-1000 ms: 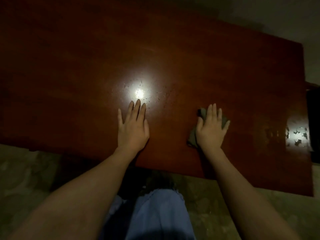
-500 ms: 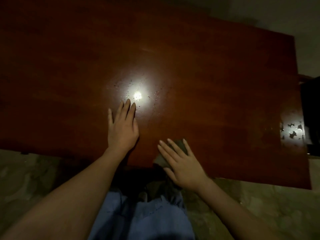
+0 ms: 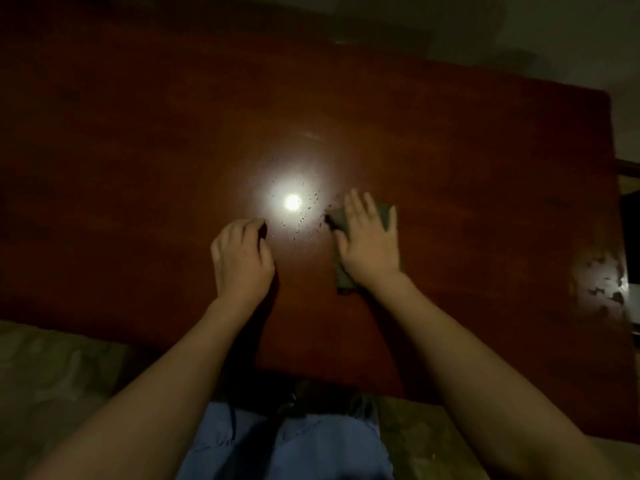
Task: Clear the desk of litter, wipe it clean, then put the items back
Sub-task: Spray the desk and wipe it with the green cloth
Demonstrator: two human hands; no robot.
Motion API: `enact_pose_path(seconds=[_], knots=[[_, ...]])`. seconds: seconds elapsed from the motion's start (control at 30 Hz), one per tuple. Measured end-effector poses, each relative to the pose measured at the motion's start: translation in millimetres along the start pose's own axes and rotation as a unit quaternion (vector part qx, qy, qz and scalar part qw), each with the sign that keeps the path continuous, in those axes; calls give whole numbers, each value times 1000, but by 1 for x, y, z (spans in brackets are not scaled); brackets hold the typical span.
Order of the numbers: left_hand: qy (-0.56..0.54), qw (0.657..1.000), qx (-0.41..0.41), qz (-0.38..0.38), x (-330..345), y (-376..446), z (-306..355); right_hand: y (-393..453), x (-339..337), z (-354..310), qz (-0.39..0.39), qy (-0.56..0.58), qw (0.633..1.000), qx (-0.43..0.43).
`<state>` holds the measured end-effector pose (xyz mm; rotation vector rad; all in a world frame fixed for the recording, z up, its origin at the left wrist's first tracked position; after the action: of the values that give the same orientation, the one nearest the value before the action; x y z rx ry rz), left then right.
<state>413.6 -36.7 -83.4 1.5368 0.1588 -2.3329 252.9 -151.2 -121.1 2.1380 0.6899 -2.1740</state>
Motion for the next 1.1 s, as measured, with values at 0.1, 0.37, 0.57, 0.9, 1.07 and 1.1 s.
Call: enact_pose_path(seconds=[0.1, 0.37, 0.57, 0.9, 1.07, 1.1], knots=[[-1, 1000, 20, 1, 9, 25, 26, -49, 15, -17, 6, -31, 989, -143], [-27, 999, 27, -9, 46, 82, 76, -7, -2, 159, -5, -8, 1000, -1], [-37, 999, 16, 0, 66, 108, 97, 128, -50, 153, 25, 30, 988, 148], [23, 1000, 7, 3, 61, 166, 93, 57, -12, 64, -13, -41, 967, -250], [43, 998, -6, -45, 82, 182, 92, 108, -34, 145, 8, -33, 990, -134], [53, 997, -6, -53, 87, 180, 90, 125, -42, 156, 11, -24, 995, -97]])
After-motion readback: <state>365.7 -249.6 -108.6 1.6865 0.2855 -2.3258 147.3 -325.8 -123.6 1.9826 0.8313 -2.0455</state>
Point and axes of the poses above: each hand's wrist, its own y-axis towards the middle knuckle, its own x-axis out of the palm, z = x × y, the point moved 10 cm from there along y, towards the middle knuckle, and after that the axes turned 15 degrees about x, right-handed, at the moved point
